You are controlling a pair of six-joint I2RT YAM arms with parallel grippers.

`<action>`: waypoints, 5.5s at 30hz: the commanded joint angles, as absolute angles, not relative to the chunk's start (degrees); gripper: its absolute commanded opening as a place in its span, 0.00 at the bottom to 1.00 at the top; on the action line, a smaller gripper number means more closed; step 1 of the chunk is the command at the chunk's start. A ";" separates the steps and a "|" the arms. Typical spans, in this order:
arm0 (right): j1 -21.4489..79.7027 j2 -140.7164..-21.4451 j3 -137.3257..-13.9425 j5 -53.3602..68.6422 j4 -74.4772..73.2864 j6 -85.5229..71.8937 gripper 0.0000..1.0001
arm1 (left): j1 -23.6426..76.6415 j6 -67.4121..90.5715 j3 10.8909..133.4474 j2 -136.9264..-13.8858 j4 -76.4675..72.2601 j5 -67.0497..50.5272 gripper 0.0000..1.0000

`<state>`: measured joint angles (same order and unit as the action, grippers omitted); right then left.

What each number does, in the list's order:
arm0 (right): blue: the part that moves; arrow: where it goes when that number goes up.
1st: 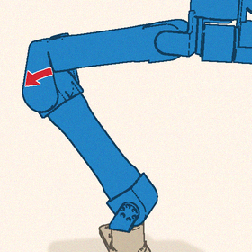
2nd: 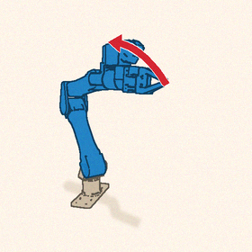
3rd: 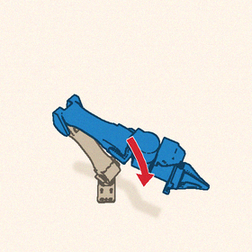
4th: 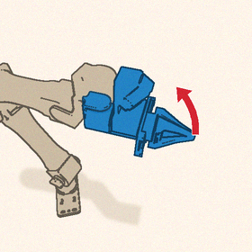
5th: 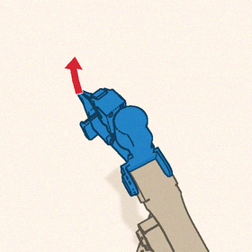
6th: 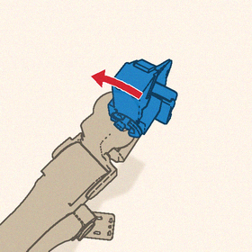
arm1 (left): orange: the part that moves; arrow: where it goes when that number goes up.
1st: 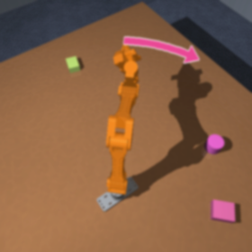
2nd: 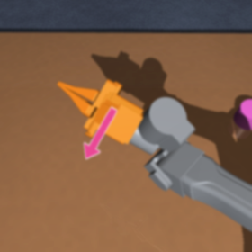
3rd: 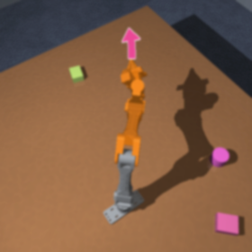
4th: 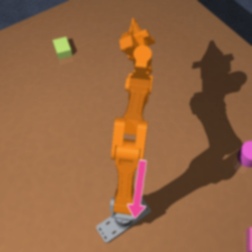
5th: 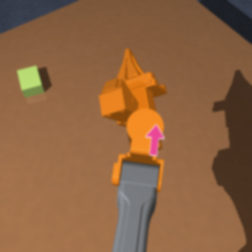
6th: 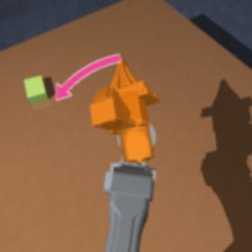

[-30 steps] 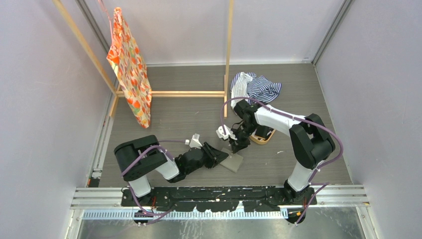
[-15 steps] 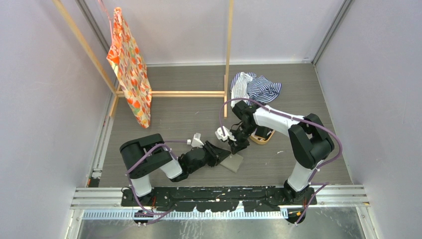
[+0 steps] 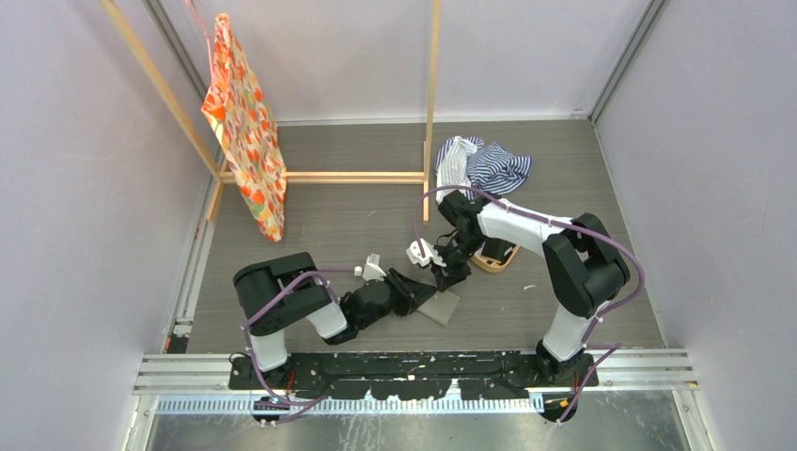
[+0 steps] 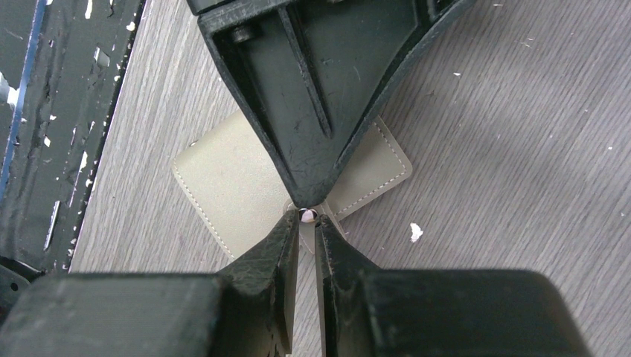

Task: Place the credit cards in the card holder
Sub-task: Close the card holder at the center of the board.

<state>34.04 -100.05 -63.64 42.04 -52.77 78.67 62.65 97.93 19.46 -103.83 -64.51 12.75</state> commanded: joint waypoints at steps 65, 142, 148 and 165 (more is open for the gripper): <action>41.45 -99.46 -59.41 34.43 -52.02 76.28 0.15 | 64.82 101.46 14.94 -107.22 -77.12 15.59 0.00; 41.37 -99.77 -63.61 38.61 -48.95 67.25 0.19 | 67.05 103.62 11.61 -113.22 -76.55 17.90 0.00; 42.17 -100.90 -63.39 36.40 -48.64 67.08 0.16 | 67.05 103.41 11.43 -112.84 -76.82 17.84 0.00; 44.39 -103.91 -63.92 31.92 -46.91 63.30 0.13 | 67.10 103.09 9.77 -112.67 -79.30 19.14 0.22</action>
